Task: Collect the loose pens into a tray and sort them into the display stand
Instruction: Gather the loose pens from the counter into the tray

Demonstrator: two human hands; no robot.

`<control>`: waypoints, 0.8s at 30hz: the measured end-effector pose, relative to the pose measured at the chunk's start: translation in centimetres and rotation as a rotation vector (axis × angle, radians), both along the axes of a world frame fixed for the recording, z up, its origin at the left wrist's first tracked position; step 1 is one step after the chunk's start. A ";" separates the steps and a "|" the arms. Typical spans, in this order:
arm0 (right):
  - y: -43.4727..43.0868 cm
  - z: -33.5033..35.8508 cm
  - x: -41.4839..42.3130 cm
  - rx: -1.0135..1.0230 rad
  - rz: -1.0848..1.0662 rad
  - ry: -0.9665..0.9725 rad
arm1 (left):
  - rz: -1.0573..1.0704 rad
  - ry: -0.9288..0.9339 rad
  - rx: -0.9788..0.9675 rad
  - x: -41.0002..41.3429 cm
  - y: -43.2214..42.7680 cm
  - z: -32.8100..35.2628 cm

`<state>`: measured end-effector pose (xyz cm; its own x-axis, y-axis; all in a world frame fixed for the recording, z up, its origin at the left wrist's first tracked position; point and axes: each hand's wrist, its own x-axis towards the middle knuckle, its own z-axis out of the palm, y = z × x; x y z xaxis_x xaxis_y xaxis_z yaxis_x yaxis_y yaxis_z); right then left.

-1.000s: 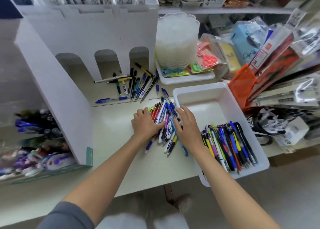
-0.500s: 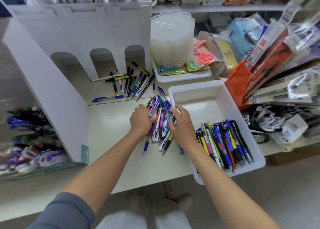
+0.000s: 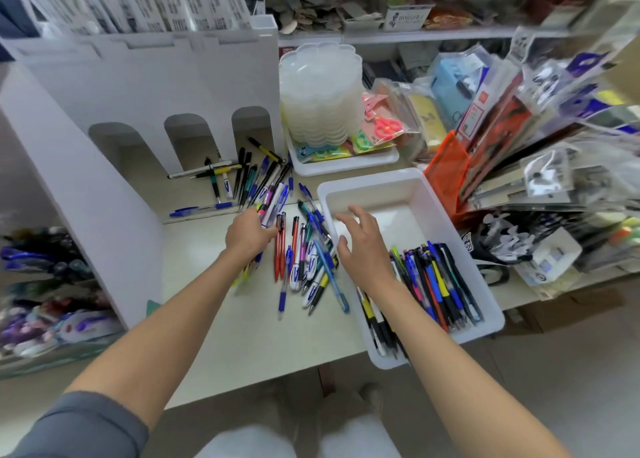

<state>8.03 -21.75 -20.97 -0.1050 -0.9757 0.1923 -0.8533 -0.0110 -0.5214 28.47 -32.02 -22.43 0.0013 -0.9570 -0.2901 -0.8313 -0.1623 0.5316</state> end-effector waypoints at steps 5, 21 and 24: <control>0.9 1.2 -6.4 -0.007 0.021 0.039 | -0.109 0.290 -0.079 -4.3 0.6 5.0; 3.3 0.8 -18.9 0.107 0.149 0.000 | -0.491 0.015 -0.127 -22.3 1.9 -0.2; 2.9 0.5 -19.5 0.124 0.181 0.006 | -0.572 -0.125 -0.171 -23.2 1.0 -1.1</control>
